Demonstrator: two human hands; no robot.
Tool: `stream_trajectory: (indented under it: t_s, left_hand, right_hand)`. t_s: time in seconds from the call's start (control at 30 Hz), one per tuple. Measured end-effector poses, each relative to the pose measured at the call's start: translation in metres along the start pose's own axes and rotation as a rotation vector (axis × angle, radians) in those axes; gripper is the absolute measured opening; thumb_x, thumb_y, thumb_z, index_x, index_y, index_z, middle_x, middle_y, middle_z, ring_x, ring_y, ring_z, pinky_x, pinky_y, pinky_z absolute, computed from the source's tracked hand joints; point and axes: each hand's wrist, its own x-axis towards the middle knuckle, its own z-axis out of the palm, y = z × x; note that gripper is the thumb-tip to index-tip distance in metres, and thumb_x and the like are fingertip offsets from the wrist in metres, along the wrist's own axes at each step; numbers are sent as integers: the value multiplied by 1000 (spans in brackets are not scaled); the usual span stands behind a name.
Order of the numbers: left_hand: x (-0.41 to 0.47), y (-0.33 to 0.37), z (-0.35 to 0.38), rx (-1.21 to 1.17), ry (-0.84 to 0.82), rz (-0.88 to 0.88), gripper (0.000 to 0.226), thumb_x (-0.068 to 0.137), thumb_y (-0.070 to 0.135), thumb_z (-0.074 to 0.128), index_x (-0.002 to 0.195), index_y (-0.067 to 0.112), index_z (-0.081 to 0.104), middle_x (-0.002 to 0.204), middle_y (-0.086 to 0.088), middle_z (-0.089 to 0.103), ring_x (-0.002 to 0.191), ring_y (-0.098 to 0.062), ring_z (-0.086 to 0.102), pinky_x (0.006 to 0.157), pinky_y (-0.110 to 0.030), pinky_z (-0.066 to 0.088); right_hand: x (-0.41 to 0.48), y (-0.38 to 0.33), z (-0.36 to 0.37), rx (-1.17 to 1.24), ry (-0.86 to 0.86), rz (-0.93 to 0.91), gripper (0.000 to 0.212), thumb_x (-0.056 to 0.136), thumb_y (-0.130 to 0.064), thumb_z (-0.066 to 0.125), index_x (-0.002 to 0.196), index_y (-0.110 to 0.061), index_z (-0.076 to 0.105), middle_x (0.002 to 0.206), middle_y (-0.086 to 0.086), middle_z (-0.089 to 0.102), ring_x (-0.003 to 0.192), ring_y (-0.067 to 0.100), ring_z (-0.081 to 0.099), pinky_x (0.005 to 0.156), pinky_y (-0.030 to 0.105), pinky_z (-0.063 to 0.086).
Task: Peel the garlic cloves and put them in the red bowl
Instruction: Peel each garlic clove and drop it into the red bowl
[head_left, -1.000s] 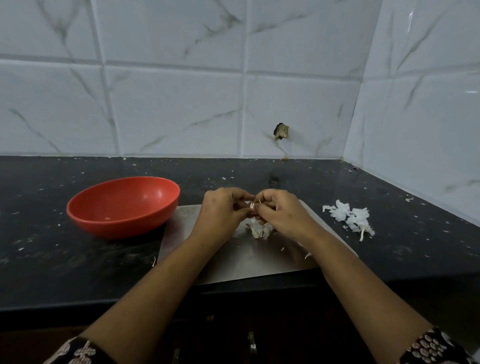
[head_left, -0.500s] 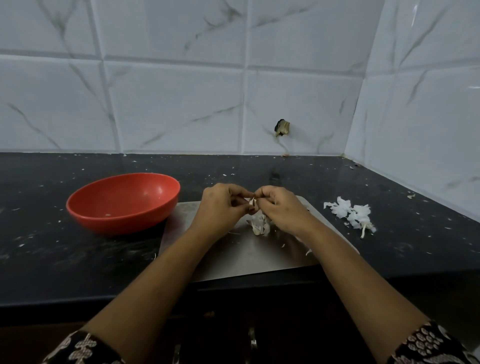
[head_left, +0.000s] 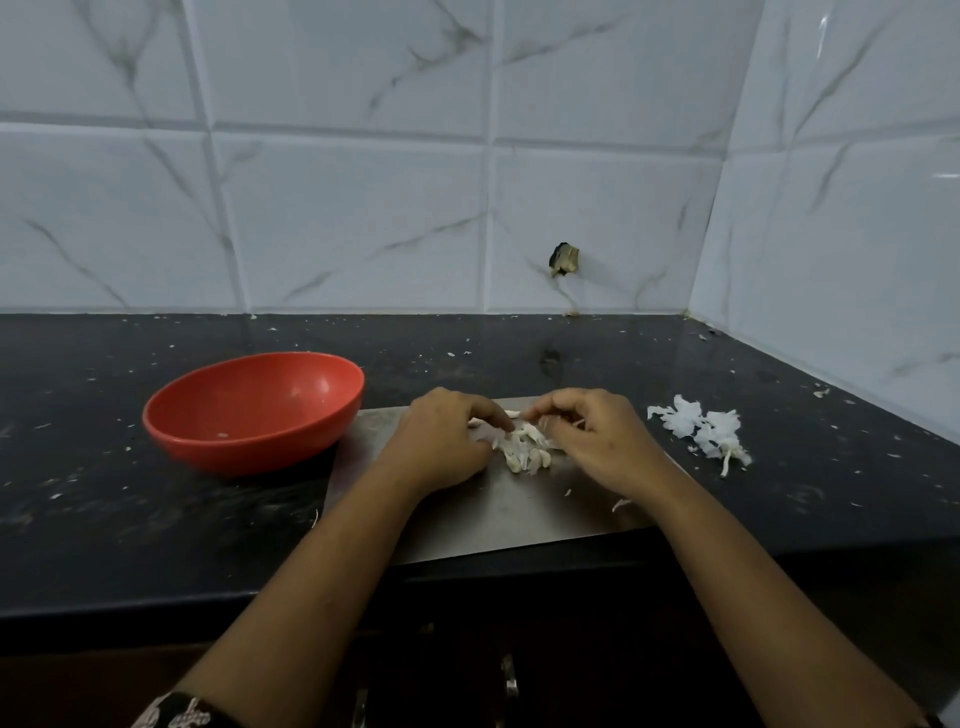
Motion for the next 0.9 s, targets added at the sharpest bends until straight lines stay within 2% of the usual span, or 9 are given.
stream_trajectory:
  t_s: [0.1, 0.2, 0.3, 0.37, 0.47, 0.53, 0.67, 0.77, 0.9]
  left_hand:
    - [0, 3, -1, -13, -59, 71, 35, 60, 27, 46, 69, 57, 62, 93, 15, 70, 94, -14, 60, 87, -40, 51]
    - [0, 2, -1, 16, -85, 101, 34, 58, 29, 43, 63, 59, 57, 97, 15, 70, 101, -15, 58, 95, -42, 45]
    - [0, 3, -2, 31, -58, 119, 33, 60, 29, 43, 71, 55, 62, 97, 13, 70, 102, -15, 56, 100, -39, 39]
    - [-2, 4, -4, -11, -11, 126, 31, 60, 30, 45, 77, 46, 66, 95, 10, 70, 98, -15, 53, 94, -33, 38]
    - [-3, 3, -2, -23, -6, 164, 26, 62, 48, 48, 81, 43, 65, 93, 9, 68, 97, -13, 52, 91, -33, 39]
    - [-3, 2, -1, -45, 12, 161, 26, 70, 55, 62, 88, 37, 71, 93, 10, 68, 95, -7, 52, 86, -28, 39]
    - [-2, 5, -3, -140, 147, 203, 15, 76, 33, 78, 86, 21, 77, 80, 10, 72, 78, 10, 58, 71, -3, 36]
    - [-3, 7, -3, -196, 185, 196, 11, 74, 23, 81, 83, 17, 77, 70, 12, 69, 73, 17, 57, 71, 2, 34]
    - [-4, 9, -2, -203, 190, 201, 14, 71, 13, 82, 84, 12, 77, 72, 13, 63, 71, 22, 55, 70, 2, 36]
  right_hand:
    - [-13, 5, -2, -136, -73, -19, 20, 86, -13, 67, 100, -24, 75, 90, -7, 70, 73, 5, 60, 64, 11, 44]
    - [-15, 6, 1, -227, -112, -46, 17, 87, -22, 70, 103, -23, 75, 90, -11, 66, 78, 1, 59, 68, 10, 42]
    - [-13, 4, 4, -274, -130, -66, 14, 89, -24, 67, 102, -21, 73, 92, -9, 63, 78, 4, 56, 71, 17, 43]
    - [-12, 4, 6, -322, -131, -70, 13, 91, -24, 65, 102, -20, 70, 97, -4, 62, 83, 9, 54, 75, 24, 42]
    - [-10, 2, 9, -275, -99, -51, 7, 90, -21, 65, 96, -19, 69, 93, -1, 63, 75, 8, 53, 67, 19, 38]
    - [-8, 0, 8, -129, -59, -12, 4, 89, -16, 67, 90, -19, 70, 84, -1, 67, 66, 5, 57, 60, 12, 40]
    - [-4, -5, 8, 18, -10, 8, 9, 90, -16, 66, 93, -15, 75, 79, 0, 73, 66, 7, 66, 61, 13, 48]
    - [-2, -9, 8, 1, -7, 12, 8, 89, -13, 65, 88, -15, 73, 72, -1, 71, 59, 3, 63, 55, 11, 46]
    - [-2, -10, 10, -10, -37, 12, 9, 86, -7, 62, 86, -12, 69, 62, -9, 61, 51, -2, 56, 52, 11, 41]
